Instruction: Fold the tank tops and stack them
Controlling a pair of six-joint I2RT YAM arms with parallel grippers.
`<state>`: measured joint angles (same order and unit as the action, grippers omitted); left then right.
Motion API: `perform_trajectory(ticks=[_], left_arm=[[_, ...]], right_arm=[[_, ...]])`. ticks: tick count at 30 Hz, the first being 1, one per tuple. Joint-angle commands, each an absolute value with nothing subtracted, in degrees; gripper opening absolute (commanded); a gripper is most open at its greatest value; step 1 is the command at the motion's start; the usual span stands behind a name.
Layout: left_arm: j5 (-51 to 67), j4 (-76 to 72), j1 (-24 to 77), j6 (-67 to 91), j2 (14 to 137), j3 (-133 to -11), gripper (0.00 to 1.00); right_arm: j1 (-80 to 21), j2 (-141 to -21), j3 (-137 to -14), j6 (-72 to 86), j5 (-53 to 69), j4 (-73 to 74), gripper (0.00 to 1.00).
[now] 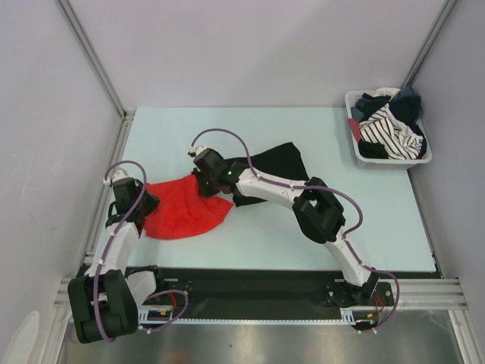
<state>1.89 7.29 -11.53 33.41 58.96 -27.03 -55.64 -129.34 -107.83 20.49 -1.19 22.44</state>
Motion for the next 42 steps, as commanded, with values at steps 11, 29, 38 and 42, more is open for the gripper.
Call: perform_trajectory(ticks=[11, 29, 38, 42], left_arm=[[3.16, 12.75, -11.08, 32.87, 52.56, -33.22, 0.00], [3.17, 12.30, -5.98, 35.16, 57.48, -38.58, 0.00], [3.34, 8.36, -2.03, 37.79, 63.71, -40.25, 0.00], [3.43, 5.98, -0.44, 39.02, 68.36, -41.22, 0.00]], right_arm=[[-53.35, -119.88, -113.02, 20.30, -0.79, 24.69, 0.00], [-46.85, -118.57, -115.05, 20.74, 1.49, 28.03, 0.00], [-43.95, -117.33, -116.10, 20.57, 2.20, 31.11, 0.00], [-43.16, -117.34, -117.24, 20.39, 2.46, 32.78, 0.00]])
